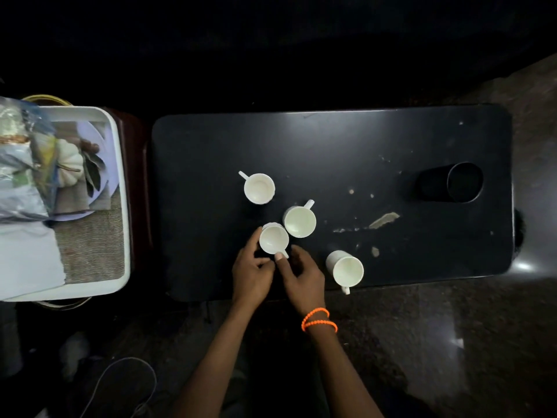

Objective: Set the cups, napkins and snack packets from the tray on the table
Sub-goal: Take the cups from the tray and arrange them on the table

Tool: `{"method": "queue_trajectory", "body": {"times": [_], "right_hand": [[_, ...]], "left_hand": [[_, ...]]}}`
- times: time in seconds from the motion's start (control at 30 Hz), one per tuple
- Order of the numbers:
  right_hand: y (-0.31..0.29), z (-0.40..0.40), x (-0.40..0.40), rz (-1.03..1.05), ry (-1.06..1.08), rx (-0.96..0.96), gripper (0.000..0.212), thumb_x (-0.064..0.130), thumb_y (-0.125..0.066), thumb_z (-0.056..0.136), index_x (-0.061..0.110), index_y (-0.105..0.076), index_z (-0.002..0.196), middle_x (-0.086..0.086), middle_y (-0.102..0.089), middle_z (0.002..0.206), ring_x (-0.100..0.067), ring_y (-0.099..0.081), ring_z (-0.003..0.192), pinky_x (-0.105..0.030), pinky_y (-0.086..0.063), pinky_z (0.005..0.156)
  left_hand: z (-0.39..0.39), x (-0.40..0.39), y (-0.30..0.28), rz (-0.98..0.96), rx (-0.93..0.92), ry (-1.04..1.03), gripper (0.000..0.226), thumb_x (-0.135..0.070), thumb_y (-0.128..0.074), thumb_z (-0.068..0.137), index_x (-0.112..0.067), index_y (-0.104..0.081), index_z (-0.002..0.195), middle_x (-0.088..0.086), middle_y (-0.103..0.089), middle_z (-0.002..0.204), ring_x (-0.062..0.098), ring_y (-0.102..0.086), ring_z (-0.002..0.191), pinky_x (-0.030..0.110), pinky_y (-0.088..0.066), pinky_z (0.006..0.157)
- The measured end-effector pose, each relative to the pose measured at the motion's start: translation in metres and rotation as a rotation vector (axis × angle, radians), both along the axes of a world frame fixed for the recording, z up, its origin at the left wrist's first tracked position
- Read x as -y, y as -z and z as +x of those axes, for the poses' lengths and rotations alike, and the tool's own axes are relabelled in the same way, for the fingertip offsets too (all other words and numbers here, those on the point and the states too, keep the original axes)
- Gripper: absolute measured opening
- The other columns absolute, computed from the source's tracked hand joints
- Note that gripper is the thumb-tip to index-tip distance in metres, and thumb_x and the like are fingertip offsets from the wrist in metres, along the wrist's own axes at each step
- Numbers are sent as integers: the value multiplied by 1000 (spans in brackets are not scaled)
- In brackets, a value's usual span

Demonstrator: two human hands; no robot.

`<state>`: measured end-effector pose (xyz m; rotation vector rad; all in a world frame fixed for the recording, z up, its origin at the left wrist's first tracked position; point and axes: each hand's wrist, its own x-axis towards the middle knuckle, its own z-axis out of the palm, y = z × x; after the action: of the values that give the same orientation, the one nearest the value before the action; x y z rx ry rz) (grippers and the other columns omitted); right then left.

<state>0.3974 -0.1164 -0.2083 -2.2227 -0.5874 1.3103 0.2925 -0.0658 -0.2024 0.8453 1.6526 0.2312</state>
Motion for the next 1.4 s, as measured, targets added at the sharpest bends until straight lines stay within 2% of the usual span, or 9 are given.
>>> {"method": "queue_trajectory", "body": {"times": [0.17, 0.37, 0.5, 0.73, 0.87, 1.0, 1.2, 1.33, 1.4], "right_hand": [[3, -16, -8, 22, 88, -21, 38, 57, -69, 87, 41, -68, 122, 27, -75, 94, 13, -67, 90, 1, -44, 75], [-4, -23, 7, 52, 87, -76, 34, 62, -62, 91, 54, -62, 124, 44, -68, 90, 24, -62, 88, 5, -41, 75], [-6, -29, 31, 41, 110, -96, 40, 61, -62, 93, 45, -65, 130, 38, -71, 95, 20, -65, 91, 2, -44, 78], [-7, -29, 48, 6, 102, -94, 43, 62, -60, 94, 44, -64, 132, 43, -68, 108, 23, -62, 103, 4, -42, 82], [-4, -26, 48, -6, 93, -83, 42, 63, -60, 92, 46, -63, 131, 44, -68, 106, 23, -62, 101, 4, -42, 80], [-3, -24, 47, -18, 71, -60, 40, 66, -58, 92, 50, -63, 128, 38, -71, 97, 19, -65, 93, 3, -44, 76], [-5, -23, 47, -24, 58, -67, 40, 67, -58, 91, 53, -62, 128, 37, -71, 96, 17, -66, 93, 1, -45, 75], [-4, -22, 48, -38, 37, -60, 37, 65, -58, 91, 55, -62, 126, 37, -70, 91, 17, -66, 89, 1, -46, 74], [-5, -21, 50, -45, 20, -54, 36, 64, -58, 92, 54, -62, 126, 35, -71, 92, 14, -67, 88, -1, -47, 74]], "left_hand": [[0, -9, 3, -69, -28, -28, 62, -14, -62, 85, -48, -59, 137, -9, -71, 129, 15, -66, 120, 44, -53, 106], [-5, 14, -5, -77, -69, 10, 60, -10, -56, 84, -45, -64, 132, -8, -70, 128, 12, -65, 118, 36, -53, 104], [-14, 36, -6, -88, -94, 27, 68, -3, -54, 80, -46, -64, 132, -2, -73, 120, 12, -70, 105, 24, -54, 89], [-14, 52, -7, -125, -111, 48, 66, -5, -57, 82, -49, -63, 131, -5, -72, 119, 11, -70, 104, 27, -56, 92], [-10, 52, -5, -131, -128, 55, 65, -5, -57, 81, -47, -65, 130, -6, -72, 118, 6, -69, 100, 13, -49, 81], [-9, 51, -5, -140, -122, 50, 66, -2, -57, 79, -45, -66, 128, -1, -74, 115, 11, -72, 95, 22, -55, 85], [-9, 51, -5, -153, -128, 27, 66, -2, -56, 79, -51, -67, 122, -6, -74, 111, -5, -69, 82, 2, -46, 67], [-8, 51, -5, -149, -130, 9, 65, -4, -57, 77, -51, -67, 120, -11, -74, 114, -3, -68, 94, 7, -48, 76], [-8, 52, -6, -153, -114, 2, 65, -3, -57, 76, -51, -68, 119, -11, -74, 115, 4, -69, 102, 21, -56, 87]]}}
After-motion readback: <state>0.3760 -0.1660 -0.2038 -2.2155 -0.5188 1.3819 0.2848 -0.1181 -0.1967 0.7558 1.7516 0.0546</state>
